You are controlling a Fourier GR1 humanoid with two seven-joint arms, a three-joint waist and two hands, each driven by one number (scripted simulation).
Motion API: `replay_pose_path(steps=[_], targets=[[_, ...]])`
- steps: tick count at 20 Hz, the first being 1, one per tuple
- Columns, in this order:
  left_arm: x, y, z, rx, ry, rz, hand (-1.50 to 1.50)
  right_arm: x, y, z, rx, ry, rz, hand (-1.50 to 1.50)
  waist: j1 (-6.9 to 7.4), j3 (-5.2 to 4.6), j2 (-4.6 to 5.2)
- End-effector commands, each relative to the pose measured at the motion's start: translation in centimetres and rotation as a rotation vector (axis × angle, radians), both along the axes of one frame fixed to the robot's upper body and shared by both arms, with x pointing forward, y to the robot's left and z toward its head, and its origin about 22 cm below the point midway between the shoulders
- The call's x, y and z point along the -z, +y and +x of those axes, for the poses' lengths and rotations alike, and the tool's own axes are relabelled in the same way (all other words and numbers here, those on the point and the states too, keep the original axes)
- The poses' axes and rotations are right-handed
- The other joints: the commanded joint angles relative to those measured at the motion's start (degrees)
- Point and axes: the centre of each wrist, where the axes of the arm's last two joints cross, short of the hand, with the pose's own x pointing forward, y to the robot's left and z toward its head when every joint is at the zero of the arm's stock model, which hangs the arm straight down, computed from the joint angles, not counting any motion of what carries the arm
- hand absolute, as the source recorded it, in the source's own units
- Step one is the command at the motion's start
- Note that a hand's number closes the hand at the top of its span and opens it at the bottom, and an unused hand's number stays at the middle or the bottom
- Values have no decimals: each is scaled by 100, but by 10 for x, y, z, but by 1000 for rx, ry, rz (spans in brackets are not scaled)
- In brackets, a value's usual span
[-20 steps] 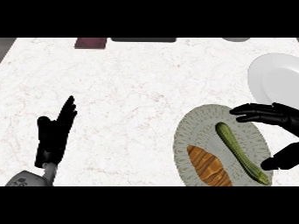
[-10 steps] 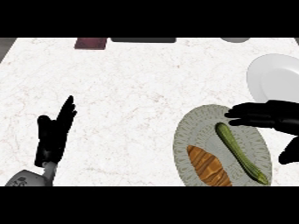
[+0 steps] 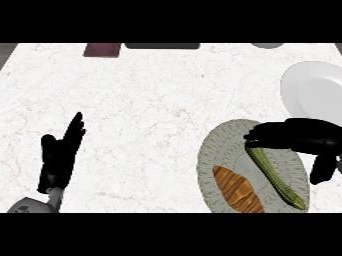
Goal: Pick the squash from the placemat and place it in the plate
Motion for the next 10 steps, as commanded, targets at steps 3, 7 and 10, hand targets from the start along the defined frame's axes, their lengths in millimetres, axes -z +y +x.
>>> replay_pose_path(steps=[3, 7, 10], targets=[[-10, -1, 2, 0, 15, -5, 0, 22, 14, -5, -72, 81, -10, -150, -51, 1, -14], [-15, -1, 8, -3, 1, 2, 0, 27, -6, 10, -90, 79, -49, -150, -9, 3, 1], [14, -26, -12, -18, 2, -6, 0, 26, -3, 1, -93, 94, -9, -150, -54, -1, -13]])
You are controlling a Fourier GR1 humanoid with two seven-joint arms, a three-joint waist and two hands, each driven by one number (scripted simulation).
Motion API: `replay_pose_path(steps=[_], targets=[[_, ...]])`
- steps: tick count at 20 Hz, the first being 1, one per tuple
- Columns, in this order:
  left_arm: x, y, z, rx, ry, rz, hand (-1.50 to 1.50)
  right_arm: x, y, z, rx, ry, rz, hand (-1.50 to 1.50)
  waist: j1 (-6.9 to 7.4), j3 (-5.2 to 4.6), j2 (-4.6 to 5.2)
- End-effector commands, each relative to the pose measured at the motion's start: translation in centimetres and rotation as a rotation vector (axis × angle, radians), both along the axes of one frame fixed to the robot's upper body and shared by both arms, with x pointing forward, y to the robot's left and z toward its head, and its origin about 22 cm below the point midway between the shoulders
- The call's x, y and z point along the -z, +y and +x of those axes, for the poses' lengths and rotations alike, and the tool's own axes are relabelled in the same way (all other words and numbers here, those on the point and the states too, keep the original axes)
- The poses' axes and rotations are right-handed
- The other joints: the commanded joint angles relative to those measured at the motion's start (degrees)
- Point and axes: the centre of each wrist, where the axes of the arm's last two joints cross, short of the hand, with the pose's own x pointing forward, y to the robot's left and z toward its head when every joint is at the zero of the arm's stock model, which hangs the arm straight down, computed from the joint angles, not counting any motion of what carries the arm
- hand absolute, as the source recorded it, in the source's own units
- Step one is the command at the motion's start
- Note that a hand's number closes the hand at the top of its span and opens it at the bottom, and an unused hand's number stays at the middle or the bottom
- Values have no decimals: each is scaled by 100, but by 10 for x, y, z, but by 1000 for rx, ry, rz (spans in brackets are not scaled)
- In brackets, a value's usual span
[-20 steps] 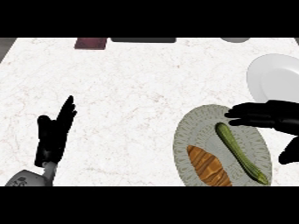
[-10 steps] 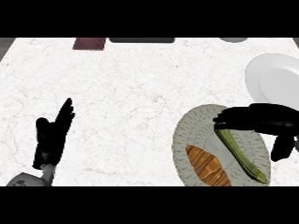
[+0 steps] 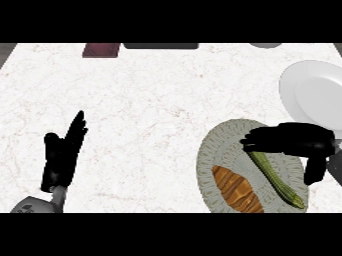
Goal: Pick the squash from the placemat and place it in the plate
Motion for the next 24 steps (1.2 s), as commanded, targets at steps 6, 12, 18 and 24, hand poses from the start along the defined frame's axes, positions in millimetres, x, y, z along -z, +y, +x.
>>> replay_pose_path(steps=[6, 12, 18, 24], targets=[[-3, 3, 11, 0, -7, -13, 0, 14, 27, 2, -38, 99, 18, -150, -28, -3, -3], [-6, -4, -1, 4, 15, -6, 0, 38, 27, 2, -58, 98, -19, -150, 4, 0, -5], [12, 4, -4, 11, -5, 1, 0, 39, 9, 9, -117, 16, 56, 150, -4, -1, 3], [-11, 16, 5, -12, -13, 15, 0, 17, 23, 12, -73, -94, 113, 150, -38, -2, -15]])
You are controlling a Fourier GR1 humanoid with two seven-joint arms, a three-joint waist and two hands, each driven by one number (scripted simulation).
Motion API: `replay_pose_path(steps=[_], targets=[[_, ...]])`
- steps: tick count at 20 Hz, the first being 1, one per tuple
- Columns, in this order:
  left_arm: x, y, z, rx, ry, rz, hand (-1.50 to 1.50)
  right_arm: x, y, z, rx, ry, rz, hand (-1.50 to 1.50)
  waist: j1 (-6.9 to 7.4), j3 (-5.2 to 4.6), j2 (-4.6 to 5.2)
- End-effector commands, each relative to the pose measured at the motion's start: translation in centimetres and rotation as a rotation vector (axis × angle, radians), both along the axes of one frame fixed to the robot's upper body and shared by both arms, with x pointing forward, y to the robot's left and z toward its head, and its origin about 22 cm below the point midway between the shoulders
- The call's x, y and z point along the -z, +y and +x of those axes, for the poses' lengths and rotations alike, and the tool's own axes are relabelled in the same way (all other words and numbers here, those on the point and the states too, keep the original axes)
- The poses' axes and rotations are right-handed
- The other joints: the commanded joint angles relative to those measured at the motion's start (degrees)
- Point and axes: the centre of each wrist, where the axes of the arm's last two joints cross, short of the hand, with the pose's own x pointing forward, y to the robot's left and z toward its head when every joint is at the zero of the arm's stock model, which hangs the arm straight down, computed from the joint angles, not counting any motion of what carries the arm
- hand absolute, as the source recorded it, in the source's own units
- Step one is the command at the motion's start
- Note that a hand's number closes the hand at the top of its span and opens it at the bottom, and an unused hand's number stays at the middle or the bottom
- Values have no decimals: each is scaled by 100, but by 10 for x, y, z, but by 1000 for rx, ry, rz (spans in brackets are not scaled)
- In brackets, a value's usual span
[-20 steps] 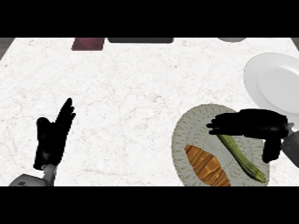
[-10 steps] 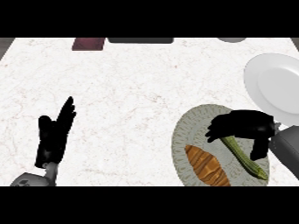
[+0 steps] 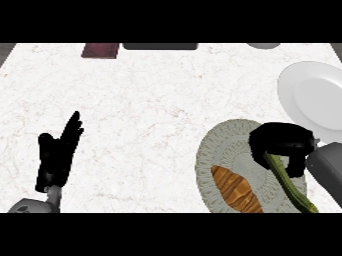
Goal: Pick the squash from the placemat and place it in the plate
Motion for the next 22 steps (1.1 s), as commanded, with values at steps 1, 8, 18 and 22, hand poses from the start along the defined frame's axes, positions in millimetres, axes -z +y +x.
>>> replay_pose_path(steps=[1, 8, 18, 22], targets=[[-7, 5, 1, -7, -17, -7, 0, 5, -6, 3, 24, -25, 84, 150, 4, 37, 29], [-3, 5, -1, -28, 4, 11, 0, -4, -45, 27, 998, -96, 124, 150, -137, 32, 37], [11, -11, -9, -20, 13, -6, 0, -84, 15, 57, 1428, -546, 398, 150, -140, 26, -31], [2, 8, -4, -26, -1, -7, 0, -105, -6, 53, 1568, -669, 408, 150, -75, 30, 6]])
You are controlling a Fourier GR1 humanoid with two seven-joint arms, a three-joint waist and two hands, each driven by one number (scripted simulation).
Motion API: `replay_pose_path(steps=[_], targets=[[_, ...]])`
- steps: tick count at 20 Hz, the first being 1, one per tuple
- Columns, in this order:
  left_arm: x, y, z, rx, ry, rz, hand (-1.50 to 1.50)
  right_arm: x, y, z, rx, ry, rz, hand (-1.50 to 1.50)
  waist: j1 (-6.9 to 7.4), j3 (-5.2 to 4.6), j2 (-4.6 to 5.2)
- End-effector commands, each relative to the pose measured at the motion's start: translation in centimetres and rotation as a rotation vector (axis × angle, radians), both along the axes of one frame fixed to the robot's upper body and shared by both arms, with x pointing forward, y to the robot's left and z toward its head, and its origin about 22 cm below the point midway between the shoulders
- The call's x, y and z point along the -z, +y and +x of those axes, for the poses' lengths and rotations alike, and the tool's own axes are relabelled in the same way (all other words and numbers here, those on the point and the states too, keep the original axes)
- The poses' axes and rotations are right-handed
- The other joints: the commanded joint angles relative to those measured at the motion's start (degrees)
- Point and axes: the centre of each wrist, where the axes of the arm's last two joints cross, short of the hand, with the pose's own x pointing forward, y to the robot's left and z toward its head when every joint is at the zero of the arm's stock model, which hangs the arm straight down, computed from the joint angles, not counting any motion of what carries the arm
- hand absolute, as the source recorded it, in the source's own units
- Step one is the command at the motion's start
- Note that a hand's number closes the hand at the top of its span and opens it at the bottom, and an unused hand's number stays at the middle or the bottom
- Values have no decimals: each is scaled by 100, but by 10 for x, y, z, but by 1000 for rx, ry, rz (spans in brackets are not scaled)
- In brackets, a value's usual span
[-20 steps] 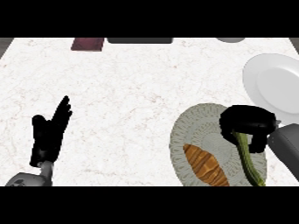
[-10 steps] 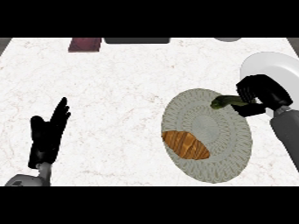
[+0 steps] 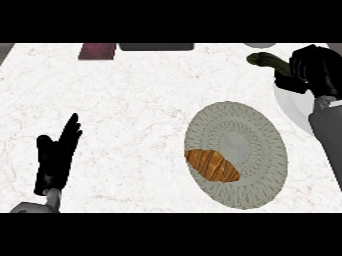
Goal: Pick the squash from the placemat and place it in the plate
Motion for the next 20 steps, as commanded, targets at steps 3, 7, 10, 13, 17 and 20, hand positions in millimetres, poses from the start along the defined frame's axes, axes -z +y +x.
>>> replay_pose_path(steps=[3, 7, 10, 13, 17, 20], targets=[[-7, -23, 0, 28, -6, -11, 0, -37, -1, 2, 225, -101, 40, 150, 85, 9, 36], [-10, -1, -1, 10, -2, 7, 0, -41, -48, -3, 282, -52, 53, 150, 120, 10, 49], [6, 12, 1, 37, -6, -20, 0, -41, -77, -6, 304, -55, 61, 150, 105, 9, 55], [17, -17, -1, 24, -18, -2, 0, -12, -83, 5, 336, -9, 53, 150, 149, 11, 70], [11, -7, -1, 40, -7, 11, 0, -12, -90, 13, 348, 45, 44, 150, 160, 11, 68], [-25, -19, 19, 32, -31, 9, 0, 7, -127, 3, 374, 87, 60, 150, 215, 20, 99]])
